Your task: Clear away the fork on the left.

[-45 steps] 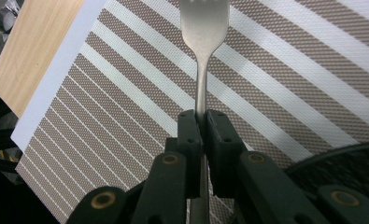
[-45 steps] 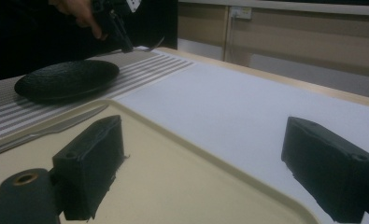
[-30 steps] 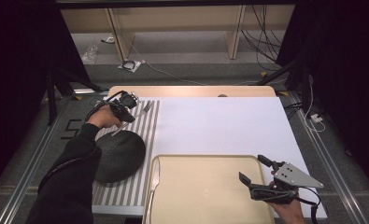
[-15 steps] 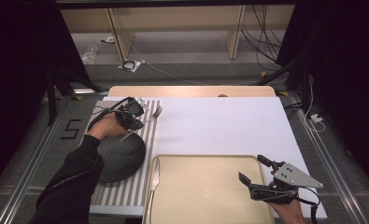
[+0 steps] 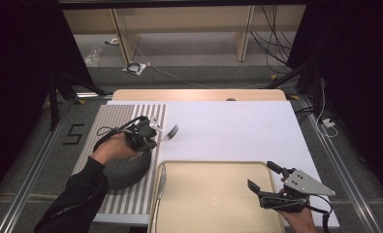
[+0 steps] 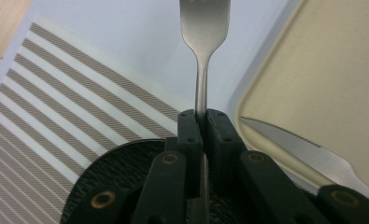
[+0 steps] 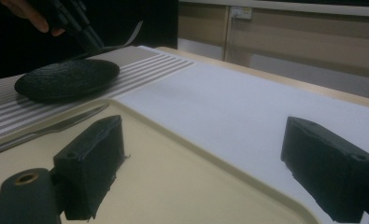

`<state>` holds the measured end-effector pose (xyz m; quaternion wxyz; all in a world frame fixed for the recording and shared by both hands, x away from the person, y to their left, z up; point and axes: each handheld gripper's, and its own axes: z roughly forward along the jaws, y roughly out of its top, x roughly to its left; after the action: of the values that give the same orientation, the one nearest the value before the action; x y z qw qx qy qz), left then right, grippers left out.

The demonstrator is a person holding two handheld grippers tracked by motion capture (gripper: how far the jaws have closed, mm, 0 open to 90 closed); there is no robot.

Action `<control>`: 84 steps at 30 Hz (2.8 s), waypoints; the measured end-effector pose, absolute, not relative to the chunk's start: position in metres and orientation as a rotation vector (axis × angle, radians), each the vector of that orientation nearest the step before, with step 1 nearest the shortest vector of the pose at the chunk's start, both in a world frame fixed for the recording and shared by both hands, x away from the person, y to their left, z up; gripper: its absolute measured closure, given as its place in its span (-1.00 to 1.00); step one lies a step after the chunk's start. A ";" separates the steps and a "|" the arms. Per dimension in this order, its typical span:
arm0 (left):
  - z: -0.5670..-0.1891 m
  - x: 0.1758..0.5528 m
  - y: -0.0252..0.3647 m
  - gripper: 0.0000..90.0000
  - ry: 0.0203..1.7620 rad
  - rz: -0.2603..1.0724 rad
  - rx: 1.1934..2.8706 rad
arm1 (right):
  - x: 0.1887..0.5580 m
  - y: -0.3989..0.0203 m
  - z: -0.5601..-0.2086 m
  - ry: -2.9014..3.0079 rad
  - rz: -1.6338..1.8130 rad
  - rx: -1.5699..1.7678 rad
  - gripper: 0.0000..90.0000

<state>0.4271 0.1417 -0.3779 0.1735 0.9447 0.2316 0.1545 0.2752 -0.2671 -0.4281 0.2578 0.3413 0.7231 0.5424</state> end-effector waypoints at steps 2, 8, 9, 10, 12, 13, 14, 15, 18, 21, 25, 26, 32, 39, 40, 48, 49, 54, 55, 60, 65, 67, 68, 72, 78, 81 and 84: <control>-0.379 0.420 0.140 0.87 0.643 0.433 2.677 | 0.275 -0.268 -0.428 1.961 1.469 0.926 -0.69; -0.383 0.403 0.136 0.87 0.622 0.412 2.643 | 0.275 -0.267 -0.428 1.961 1.470 0.926 -0.68; -0.384 0.401 0.135 0.87 0.622 0.412 2.636 | 0.275 -0.267 -0.428 1.961 1.470 0.925 -0.69; -0.386 0.398 0.133 0.87 0.619 0.406 2.641 | 0.275 -0.267 -0.428 1.961 1.469 0.925 -0.69; -0.388 0.395 0.130 0.87 0.614 0.393 2.646 | 0.275 -0.267 -0.428 1.957 1.474 0.921 -0.68; -0.388 0.393 0.128 0.87 0.615 0.389 2.644 | 0.275 -0.267 -0.428 1.956 1.474 0.917 -0.68; -0.388 0.391 0.127 0.87 0.610 0.383 2.646 | 0.275 -0.267 -0.427 1.958 1.470 0.913 -0.68; -0.388 0.390 0.126 0.87 0.606 0.381 2.644 | 0.274 -0.267 -0.427 1.961 1.473 0.915 -0.68; -0.388 0.384 0.122 0.87 0.597 0.376 2.643 | 0.274 -0.266 -0.427 1.963 1.468 0.916 -0.68; -0.388 0.378 0.119 0.87 0.591 0.360 2.639 | 0.274 -0.266 -0.427 1.959 1.469 0.916 -0.68; -0.392 0.372 0.115 0.87 0.585 0.339 2.653 | 0.274 -0.266 -0.427 1.960 1.466 0.915 -0.68; -0.393 0.370 0.114 0.87 0.587 0.331 2.653 | 0.274 -0.266 -0.427 1.960 1.465 0.914 -0.68; -0.396 0.361 0.106 0.87 0.590 0.282 2.666 | 0.273 -0.264 -0.426 1.962 1.463 0.902 -0.68; -0.398 0.346 0.095 0.87 0.623 0.233 2.683 | 0.271 -0.263 -0.425 1.968 1.457 0.902 -0.68; -0.398 0.344 0.093 0.87 0.616 0.227 2.689 | 0.272 -0.263 -0.426 1.964 1.460 0.898 -0.68; -0.405 0.331 0.079 0.87 0.595 0.175 2.714 | 0.271 -0.263 -0.426 1.960 1.466 0.898 -0.68; -0.406 0.329 0.077 0.87 0.589 0.168 2.718 | 0.271 -0.263 -0.426 1.960 1.464 0.897 -0.68; -0.413 0.319 0.067 0.87 0.551 0.134 2.746 | 0.271 -0.263 -0.426 1.964 1.459 0.897 -0.68; -0.414 0.317 0.065 0.87 0.547 0.121 2.750 | 0.271 -0.263 -0.426 1.961 1.464 0.897 -0.68; -0.416 0.311 0.058 0.87 0.521 0.101 2.762 | 0.271 -0.263 -0.426 1.960 1.465 0.897 -0.68; -0.420 0.303 0.048 0.87 0.484 0.078 2.784 | 0.271 -0.263 -0.426 1.961 1.463 0.903 -0.68; -0.422 0.300 0.045 0.87 0.474 0.069 2.792 | 0.271 -0.263 -0.425 1.966 1.457 0.908 -0.68; -0.423 0.299 0.044 0.87 0.475 0.066 2.793 | 0.271 -0.263 -0.425 1.966 1.457 0.908 -0.68; -0.424 0.297 0.041 0.87 0.475 0.058 2.799 | 0.271 -0.263 -0.426 1.958 1.468 0.907 -0.68; -0.430 0.292 0.035 0.87 0.461 0.027 2.814 | 0.271 -0.263 -0.426 1.958 1.465 0.902 -0.68; -0.433 0.290 0.033 0.87 0.461 0.010 2.821 | 0.271 -0.263 -0.425 1.959 1.463 0.902 -0.68; -0.435 0.290 0.032 0.87 0.460 0.004 2.827 | 0.271 -0.263 -0.425 1.959 1.462 0.902 -0.68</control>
<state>0.2898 0.0322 -0.4350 0.1382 0.9775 0.1591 0.0013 0.2706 -0.2631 -0.4254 0.2647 0.3338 0.7250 0.5412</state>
